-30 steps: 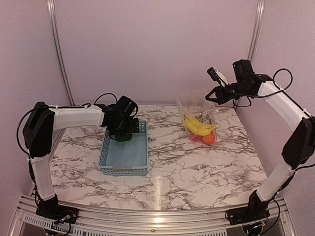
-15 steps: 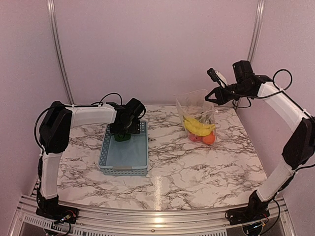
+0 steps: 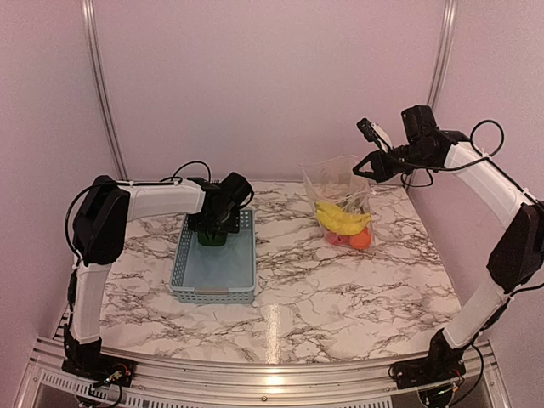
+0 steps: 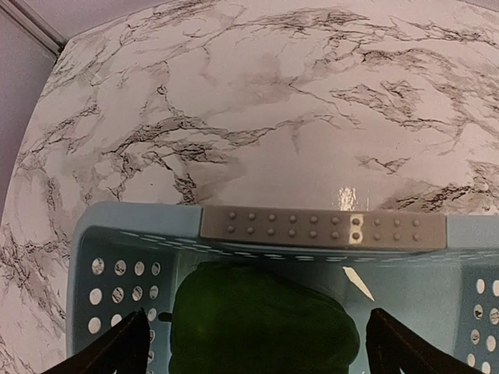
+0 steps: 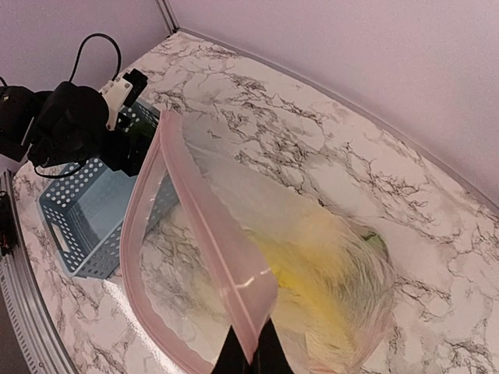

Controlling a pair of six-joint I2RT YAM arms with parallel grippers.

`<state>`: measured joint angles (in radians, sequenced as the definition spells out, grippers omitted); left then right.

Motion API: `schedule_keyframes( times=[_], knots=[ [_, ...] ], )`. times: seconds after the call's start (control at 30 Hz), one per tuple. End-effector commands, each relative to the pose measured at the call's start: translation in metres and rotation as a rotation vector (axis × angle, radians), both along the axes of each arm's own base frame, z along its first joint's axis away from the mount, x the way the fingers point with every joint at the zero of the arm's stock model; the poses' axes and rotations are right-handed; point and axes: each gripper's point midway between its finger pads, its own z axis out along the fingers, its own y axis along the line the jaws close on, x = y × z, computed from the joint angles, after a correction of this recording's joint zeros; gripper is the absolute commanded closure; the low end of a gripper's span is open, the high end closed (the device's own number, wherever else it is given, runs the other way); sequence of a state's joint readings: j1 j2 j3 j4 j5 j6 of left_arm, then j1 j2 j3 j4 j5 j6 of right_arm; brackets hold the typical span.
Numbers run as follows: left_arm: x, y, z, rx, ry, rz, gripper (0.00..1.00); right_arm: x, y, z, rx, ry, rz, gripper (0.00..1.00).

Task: Place the food in the zip-top bag and seal the zipper
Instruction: Pick up the fake fruit from the bin.

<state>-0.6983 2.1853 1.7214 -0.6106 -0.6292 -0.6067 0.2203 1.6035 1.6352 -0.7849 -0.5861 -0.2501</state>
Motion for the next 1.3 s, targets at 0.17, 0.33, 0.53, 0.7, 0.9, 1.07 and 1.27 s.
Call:
schedule_keyframes(
  times=[0.17, 0.33, 0.53, 0.7, 0.9, 1.07, 1.27],
  knots=[
    [-0.009, -0.007, 0.009, -0.028, 0.035, -0.046, 0.01, 0.002, 0.006, 0.006, 0.026, -0.011, 0.019, 1.00],
    [-0.011, -0.008, -0.007, -0.012, 0.075, -0.066, 0.01, 0.002, 0.006, 0.007, 0.024, -0.014, 0.020, 1.00],
    [-0.007, -0.007, -0.016, 0.015, 0.086, -0.075, 0.01, 0.000, 0.005, 0.009, 0.020, -0.019, 0.017, 1.00],
    [-0.007, -0.004, -0.026, 0.040, 0.105, -0.073, 0.01, -0.001, 0.004, 0.009, 0.018, -0.020, 0.014, 1.00],
    [-0.007, -0.002, -0.036, 0.052, 0.124, -0.075, 0.01, 0.000, 0.004, 0.008, 0.018, -0.018, 0.015, 1.00],
    [-0.004, -0.003, -0.040, 0.066, 0.130, -0.084, 0.05, -0.001, 0.004, 0.009, 0.018, -0.018, 0.015, 1.00],
    [-0.006, -0.001, -0.020, 0.049, 0.097, -0.080, 0.14, -0.002, 0.003, 0.009, 0.014, -0.022, 0.011, 1.00]
  ],
)
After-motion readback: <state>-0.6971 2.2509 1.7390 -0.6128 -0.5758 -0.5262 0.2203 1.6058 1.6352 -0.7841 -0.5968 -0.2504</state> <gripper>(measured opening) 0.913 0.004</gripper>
